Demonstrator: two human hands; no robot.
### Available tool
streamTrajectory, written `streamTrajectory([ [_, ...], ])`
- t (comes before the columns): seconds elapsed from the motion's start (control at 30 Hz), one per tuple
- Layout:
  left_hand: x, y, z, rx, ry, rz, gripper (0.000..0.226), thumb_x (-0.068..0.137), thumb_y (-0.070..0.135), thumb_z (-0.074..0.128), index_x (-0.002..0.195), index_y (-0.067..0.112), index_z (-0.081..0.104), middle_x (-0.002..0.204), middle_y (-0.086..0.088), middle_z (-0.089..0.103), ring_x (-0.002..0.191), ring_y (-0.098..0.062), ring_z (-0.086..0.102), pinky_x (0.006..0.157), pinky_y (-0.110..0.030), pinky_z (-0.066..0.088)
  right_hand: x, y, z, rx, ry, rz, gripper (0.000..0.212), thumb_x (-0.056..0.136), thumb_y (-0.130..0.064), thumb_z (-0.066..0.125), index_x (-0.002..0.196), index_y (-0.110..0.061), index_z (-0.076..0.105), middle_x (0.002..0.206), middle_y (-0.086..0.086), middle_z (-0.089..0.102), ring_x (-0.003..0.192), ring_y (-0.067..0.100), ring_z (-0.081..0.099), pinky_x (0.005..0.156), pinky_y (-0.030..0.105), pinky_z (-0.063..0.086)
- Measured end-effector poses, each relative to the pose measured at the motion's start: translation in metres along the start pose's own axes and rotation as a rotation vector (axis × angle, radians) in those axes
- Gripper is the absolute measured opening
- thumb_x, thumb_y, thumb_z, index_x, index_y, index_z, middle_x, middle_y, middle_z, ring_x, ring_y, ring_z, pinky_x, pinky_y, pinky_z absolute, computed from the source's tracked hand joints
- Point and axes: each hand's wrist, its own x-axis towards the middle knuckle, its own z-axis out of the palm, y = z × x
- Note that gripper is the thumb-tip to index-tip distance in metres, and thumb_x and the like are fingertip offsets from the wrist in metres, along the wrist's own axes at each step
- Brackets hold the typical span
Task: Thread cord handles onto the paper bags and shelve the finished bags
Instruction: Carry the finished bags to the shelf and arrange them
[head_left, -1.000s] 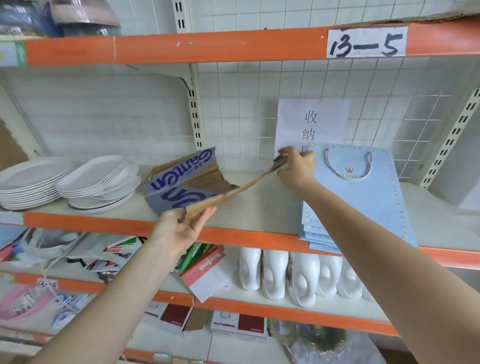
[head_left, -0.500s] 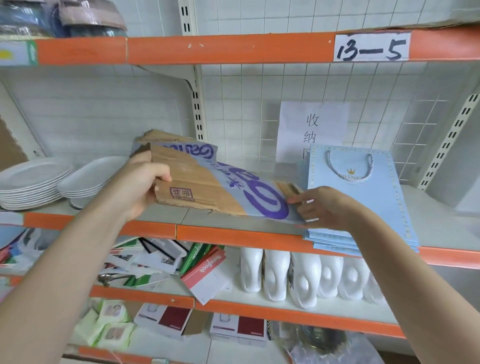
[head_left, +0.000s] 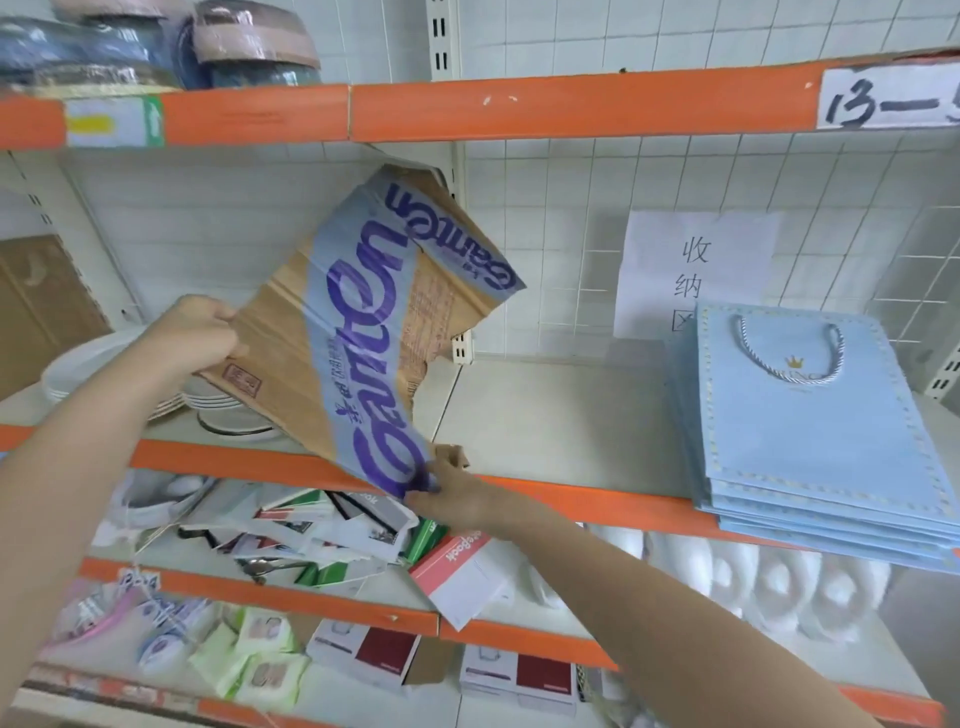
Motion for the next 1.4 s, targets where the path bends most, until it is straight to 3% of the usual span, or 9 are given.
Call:
streamTrajectory([
  [0.1, 0.033, -0.022, -0.004, 0.002, 0.034, -0.005, 0.032, 0.083, -0.011, 0.06, 0.112, 0.001, 0.062, 0.101, -0.011, 0.057, 0.074, -0.018, 0.059, 0.059, -0.014, 0.045, 0.027, -0.006, 0.019, -0.155, 0.123, -0.021, 0.059, 0.094, -0.033, 0.049, 0.144, -0.016, 0.024, 0.14, 0.02, 0.039, 0.124, 0.036, 0.043, 0.1, 0.042, 0.037],
  [0.2, 0.05, -0.037, 0.002, 0.242, 0.127, 0.059, 0.034, 0.083, -0.002, 0.063, 0.116, 0.004, 0.062, 0.116, -0.021, 0.062, 0.103, -0.038, 0.057, 0.086, -0.032, 0.046, 0.045, -0.013, 0.025, -0.439, 0.232, 0.017, 0.06, 0.091, -0.045, 0.05, 0.141, -0.023, 0.026, 0.145, 0.019, 0.018, 0.133, 0.038, 0.022, 0.103, 0.05, 0.032],
  [0.33, 0.048, -0.051, 0.036, 0.793, 0.278, 0.301, 0.049, 0.071, 0.001, 0.066, 0.119, 0.007, 0.056, 0.117, -0.025, 0.056, 0.117, -0.04, 0.042, 0.092, -0.048, 0.037, 0.058, -0.019, 0.021, -0.648, 0.418, -0.017, 0.042, 0.093, -0.014, 0.046, 0.134, -0.014, 0.04, 0.141, 0.015, 0.029, 0.135, 0.033, 0.022, 0.103, 0.048, 0.03],
  [0.43, 0.034, -0.042, 0.078, 0.914, 0.105, 0.418, 0.048, 0.08, 0.009, 0.059, 0.127, 0.015, 0.053, 0.126, -0.014, 0.055, 0.121, -0.033, 0.043, 0.095, -0.045, 0.035, 0.072, -0.018, 0.015, -0.606, 0.365, 0.047, 0.044, 0.09, -0.005, 0.045, 0.134, -0.01, 0.042, 0.139, 0.013, 0.037, 0.133, 0.031, 0.031, 0.105, 0.044, 0.03],
  [0.57, 0.019, -0.035, 0.135, 0.874, -0.116, 0.492, 0.036, 0.092, 0.02, 0.048, 0.127, 0.022, 0.052, 0.126, -0.006, 0.057, 0.118, -0.027, 0.051, 0.092, -0.038, 0.041, 0.083, -0.016, 0.008, -0.584, 0.368, 0.061, 0.04, 0.092, -0.008, 0.047, 0.132, -0.01, 0.047, 0.138, 0.01, 0.039, 0.133, 0.029, 0.032, 0.102, 0.043, 0.034],
  [0.8, 0.001, -0.004, 0.185, 0.725, -0.202, 0.613, 0.031, 0.095, 0.019, 0.043, 0.124, 0.023, 0.056, 0.123, -0.003, 0.061, 0.109, -0.027, 0.058, 0.088, -0.038, 0.045, 0.059, -0.002, -0.038, -0.514, 0.459, 0.037, 0.032, 0.095, -0.02, 0.041, 0.122, -0.016, 0.057, 0.12, 0.01, 0.055, 0.111, 0.033, 0.055, 0.088, 0.036, 0.043],
  [1.03, -0.037, 0.078, 0.236, 0.39, -0.334, 0.719, 0.032, 0.095, 0.02, 0.042, 0.123, 0.03, 0.056, 0.126, 0.004, 0.06, 0.114, -0.024, 0.055, 0.084, -0.033, 0.041, -0.039, 0.027, -0.133, -0.431, 0.837, 0.04, 0.03, 0.094, -0.018, 0.041, 0.114, -0.023, 0.061, 0.12, 0.001, 0.059, 0.107, 0.028, 0.055, 0.083, 0.036, 0.045],
  [1.3, -0.091, 0.173, 0.328, 0.025, -0.568, 0.68, 0.042, 0.097, 0.032, 0.047, 0.131, 0.007, 0.045, 0.133, -0.011, 0.051, 0.122, -0.028, 0.048, 0.095, -0.034, 0.039, -0.137, 0.126, -0.229, -0.492, 1.156, 0.44, 0.034, 0.093, -0.018, 0.046, 0.127, -0.013, 0.051, 0.127, 0.012, 0.048, 0.119, 0.033, 0.042, 0.092, 0.04, 0.038],
  [1.4, -0.106, 0.195, 0.362, -0.046, -0.651, 0.566, 0.039, 0.095, 0.032, 0.05, 0.114, -0.002, 0.049, 0.118, -0.018, 0.052, 0.113, -0.033, 0.05, 0.089, -0.033, 0.039, -0.166, 0.168, -0.249, -0.401, 1.141, 0.68, 0.048, 0.092, -0.03, 0.051, 0.13, -0.002, 0.039, 0.133, 0.019, 0.038, 0.126, 0.036, 0.032, 0.1, 0.044, 0.032],
])
